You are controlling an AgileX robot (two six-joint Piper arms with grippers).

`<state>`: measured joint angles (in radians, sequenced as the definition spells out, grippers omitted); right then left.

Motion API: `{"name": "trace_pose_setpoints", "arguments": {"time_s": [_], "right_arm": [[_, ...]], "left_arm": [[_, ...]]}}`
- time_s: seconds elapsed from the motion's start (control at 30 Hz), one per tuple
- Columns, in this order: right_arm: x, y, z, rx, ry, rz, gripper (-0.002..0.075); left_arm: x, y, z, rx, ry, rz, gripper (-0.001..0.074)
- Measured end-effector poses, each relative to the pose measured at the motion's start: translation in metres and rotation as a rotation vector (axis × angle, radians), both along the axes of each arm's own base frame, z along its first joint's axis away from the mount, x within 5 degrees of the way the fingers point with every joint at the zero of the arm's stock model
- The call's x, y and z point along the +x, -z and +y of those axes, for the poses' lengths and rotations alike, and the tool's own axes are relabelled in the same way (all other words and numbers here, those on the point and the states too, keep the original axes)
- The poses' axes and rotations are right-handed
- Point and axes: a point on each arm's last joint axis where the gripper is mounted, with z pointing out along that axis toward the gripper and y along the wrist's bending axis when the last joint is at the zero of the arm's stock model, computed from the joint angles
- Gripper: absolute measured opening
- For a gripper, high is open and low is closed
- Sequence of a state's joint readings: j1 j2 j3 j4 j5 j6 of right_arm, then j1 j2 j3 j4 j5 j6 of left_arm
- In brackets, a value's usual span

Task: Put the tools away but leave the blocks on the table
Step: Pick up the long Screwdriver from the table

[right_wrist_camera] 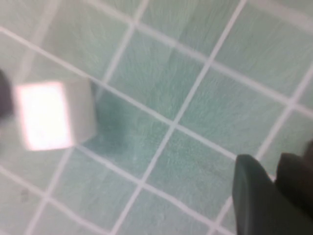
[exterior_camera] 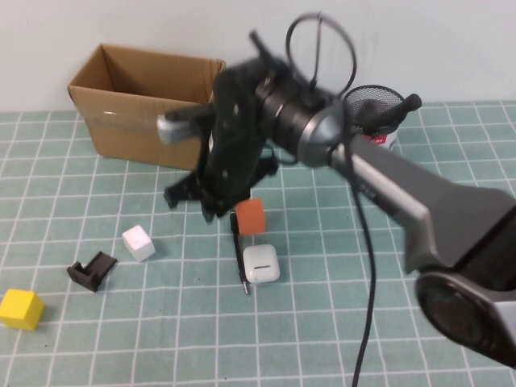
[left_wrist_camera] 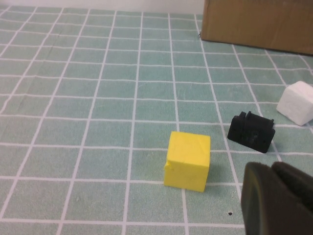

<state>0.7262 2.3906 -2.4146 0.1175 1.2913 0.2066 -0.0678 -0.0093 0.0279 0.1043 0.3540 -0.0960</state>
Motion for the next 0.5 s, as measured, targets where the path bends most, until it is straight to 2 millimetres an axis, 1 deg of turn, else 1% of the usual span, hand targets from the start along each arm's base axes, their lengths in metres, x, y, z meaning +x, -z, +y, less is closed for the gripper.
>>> {"name": "trace_pose_setpoints", "arguments": {"time_s": [0.1,0.17,0.3,0.33,0.5], "right_arm": [[0.007,0.013,-0.001,-0.018,0.031,0.005,0.0064],[0.013,0.018,-0.007,-0.035,0.057,0.007,0.0064],[0.021,0.018,-0.017,-0.096,0.139,-0.032,0.0064],[0.022,0.016,-0.019,-0.107,0.156,-0.045,0.0064],[0.020,0.014,-0.020,-0.099,0.181,-0.032,0.0064]], "left_arm": [[0.000,0.000,0.000,0.000,0.000,0.000,-0.0004],[0.000,0.000,0.000,0.000,0.000,0.000,-0.0004],[0.000,0.000,0.000,0.000,0.000,0.000,-0.0004],[0.000,0.000,0.000,0.000,0.000,0.000,-0.0004],[0.000,0.000,0.000,0.000,0.000,0.000,-0.0004]]}}
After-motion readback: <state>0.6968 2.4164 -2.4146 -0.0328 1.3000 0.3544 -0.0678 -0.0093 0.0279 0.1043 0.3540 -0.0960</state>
